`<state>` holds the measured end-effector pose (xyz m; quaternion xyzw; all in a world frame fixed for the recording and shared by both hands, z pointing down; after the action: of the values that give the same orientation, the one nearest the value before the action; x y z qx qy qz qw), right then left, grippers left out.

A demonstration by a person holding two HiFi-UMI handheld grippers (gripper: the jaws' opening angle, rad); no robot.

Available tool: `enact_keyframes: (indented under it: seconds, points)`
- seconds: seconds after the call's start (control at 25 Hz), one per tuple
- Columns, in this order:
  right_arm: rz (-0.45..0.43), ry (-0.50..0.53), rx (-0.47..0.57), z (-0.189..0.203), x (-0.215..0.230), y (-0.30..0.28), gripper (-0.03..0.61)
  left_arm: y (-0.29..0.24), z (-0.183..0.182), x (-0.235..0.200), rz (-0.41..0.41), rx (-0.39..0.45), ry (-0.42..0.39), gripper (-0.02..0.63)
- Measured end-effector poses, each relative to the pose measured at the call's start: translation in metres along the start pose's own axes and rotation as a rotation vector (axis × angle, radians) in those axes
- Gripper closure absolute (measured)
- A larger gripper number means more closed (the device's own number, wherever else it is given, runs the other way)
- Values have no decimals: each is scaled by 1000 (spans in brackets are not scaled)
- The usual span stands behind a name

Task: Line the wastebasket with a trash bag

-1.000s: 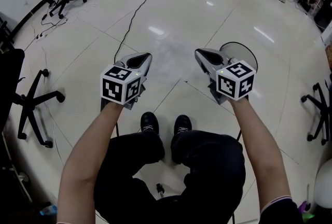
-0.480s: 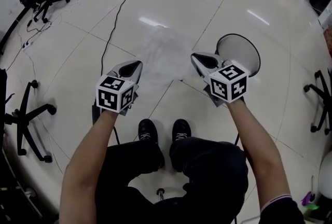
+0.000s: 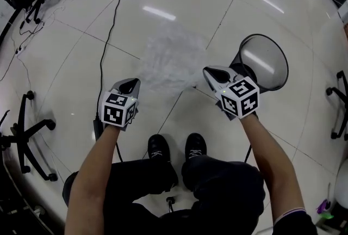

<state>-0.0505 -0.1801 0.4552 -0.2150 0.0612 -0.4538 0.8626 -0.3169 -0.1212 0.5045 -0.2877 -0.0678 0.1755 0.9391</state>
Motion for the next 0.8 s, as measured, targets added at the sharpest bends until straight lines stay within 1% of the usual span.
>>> enact_keyframes:
  seconds: [0.12,0.24,0.32,0.52,0.6,0.68,0.8]
  points:
    - [13,-16,-28,17,8,-11,577,-15,21,-9,-3,-50,2,603]
    - [38,-35,-60,32,17,-21,577,-29,39,-14,16,-97,6,599]
    - [48,-42,-82,42,20,-26,577,-37,53,-16,35,-138,13,565]
    - [45,-58,-96,57,24,-38,575,-47,85,-25,51,-233,10,422]
    - [46,-63,-100,61,25,-41,577,-50,96,-28,56,-265,0,388]
    - [53,-59,-105,63,26,-43,577,-54,102,-32,55,-278,-4,363]
    - [75,-52,-107,65,31,-46,575,-66,101,-38,63,-258,-4,338]
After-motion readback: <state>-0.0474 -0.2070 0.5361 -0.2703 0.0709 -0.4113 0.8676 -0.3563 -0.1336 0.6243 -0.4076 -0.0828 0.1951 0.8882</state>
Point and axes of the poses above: the fingertips, and each gripper's own axes: y backward along the fingers, x to its right, z out of its underside, the point moved 5 cm from there along y, backward along the fingers, and after that the axes turned 2 degrees about x, right-handed, at the moved point
